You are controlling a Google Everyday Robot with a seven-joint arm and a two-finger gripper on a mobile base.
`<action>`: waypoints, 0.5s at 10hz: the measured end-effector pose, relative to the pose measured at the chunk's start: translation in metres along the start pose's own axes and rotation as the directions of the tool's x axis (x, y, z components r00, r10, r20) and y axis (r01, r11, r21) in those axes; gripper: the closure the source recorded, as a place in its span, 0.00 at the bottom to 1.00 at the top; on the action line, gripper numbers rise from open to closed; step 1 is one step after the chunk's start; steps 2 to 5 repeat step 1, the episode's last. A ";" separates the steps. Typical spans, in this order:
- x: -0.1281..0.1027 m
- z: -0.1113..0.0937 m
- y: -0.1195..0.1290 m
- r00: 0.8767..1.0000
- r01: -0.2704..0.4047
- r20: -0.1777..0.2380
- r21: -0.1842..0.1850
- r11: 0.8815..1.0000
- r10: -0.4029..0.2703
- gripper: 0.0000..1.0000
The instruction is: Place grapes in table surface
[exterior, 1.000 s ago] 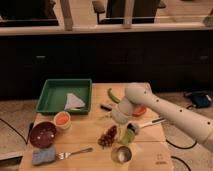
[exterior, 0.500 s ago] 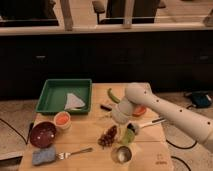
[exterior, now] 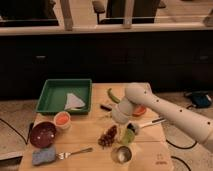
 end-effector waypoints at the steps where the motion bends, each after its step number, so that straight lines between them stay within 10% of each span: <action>1: 0.000 0.000 0.000 1.000 0.000 0.000 0.000 1.000 0.000 0.20; 5: 0.000 0.000 0.000 1.000 0.000 0.000 0.000 1.000 0.000 0.20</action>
